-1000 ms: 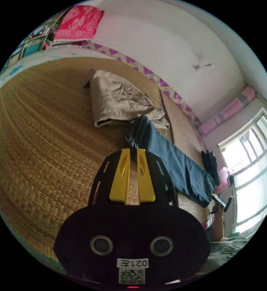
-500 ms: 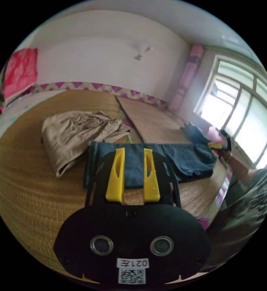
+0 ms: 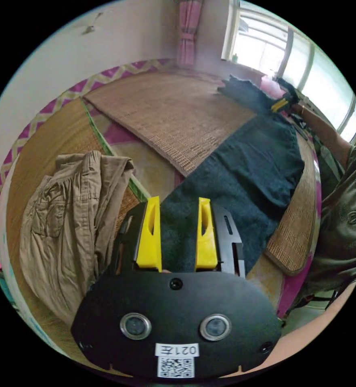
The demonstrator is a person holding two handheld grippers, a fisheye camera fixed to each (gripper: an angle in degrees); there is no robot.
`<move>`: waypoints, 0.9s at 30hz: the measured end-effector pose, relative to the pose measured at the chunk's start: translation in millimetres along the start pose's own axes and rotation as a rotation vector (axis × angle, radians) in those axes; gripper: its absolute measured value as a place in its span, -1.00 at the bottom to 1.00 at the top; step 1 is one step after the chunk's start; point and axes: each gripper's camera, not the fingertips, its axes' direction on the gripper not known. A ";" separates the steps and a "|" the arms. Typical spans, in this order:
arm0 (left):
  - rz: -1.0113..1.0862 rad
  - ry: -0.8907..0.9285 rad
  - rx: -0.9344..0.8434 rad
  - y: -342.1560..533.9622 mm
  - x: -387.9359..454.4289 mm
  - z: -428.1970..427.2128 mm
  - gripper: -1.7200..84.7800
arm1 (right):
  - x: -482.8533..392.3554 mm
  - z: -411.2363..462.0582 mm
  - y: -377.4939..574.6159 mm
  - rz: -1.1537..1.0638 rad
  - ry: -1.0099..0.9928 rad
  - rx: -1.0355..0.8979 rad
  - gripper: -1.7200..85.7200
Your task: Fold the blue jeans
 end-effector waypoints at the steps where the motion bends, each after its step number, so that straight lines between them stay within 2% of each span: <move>1: -0.006 -0.028 0.002 1.3 1.1 -1.3 -0.79 | -0.4 -4.2 3.7 0.000 -0.003 0.024 -0.94; 2: -0.012 -0.069 0.010 4.4 3.2 -5.3 -0.92 | -1.3 -11.7 11.2 0.004 -0.010 0.068 -0.95; 4: -0.015 -0.054 0.045 11.4 8.0 -12.4 -0.96 | -4.6 -20.0 20.3 0.011 -0.011 0.106 -0.96; 7: 0.020 -0.099 0.135 28.6 26.4 -34.8 -0.98 | -22.5 -37.5 31.0 -0.016 0.011 0.162 -0.96; 10: 0.061 -0.113 0.296 62.1 56.8 -84.4 -0.98 | -59.5 -69.5 48.4 -0.069 0.041 0.247 -0.97; 12: 0.089 -0.090 0.432 107.1 90.4 -133.9 -0.98 | -102.5 -103.7 78.6 -0.127 0.051 0.340 -0.97; 15: 0.114 -0.060 0.546 176.1 142.8 -186.7 -0.98 | -159.1 -133.6 130.6 -0.184 0.013 0.406 -0.97; 19: 0.093 0.010 0.515 243.4 199.3 -200.6 -0.98 | -217.9 -124.1 189.3 -0.203 -0.071 0.324 -0.97; 23: -0.068 0.099 0.378 298.9 231.2 -154.4 -0.98 | -250.7 -52.2 234.3 -0.096 -0.132 0.115 -0.98; 25: -0.172 0.111 0.344 317.6 234.3 -131.6 -0.98 | -249.2 -26.4 251.5 -0.005 -0.165 0.128 -0.98; 27: -0.306 0.157 0.480 341.4 231.1 -135.1 -0.98 | -246.0 -15.4 270.4 0.092 -0.193 0.215 -0.98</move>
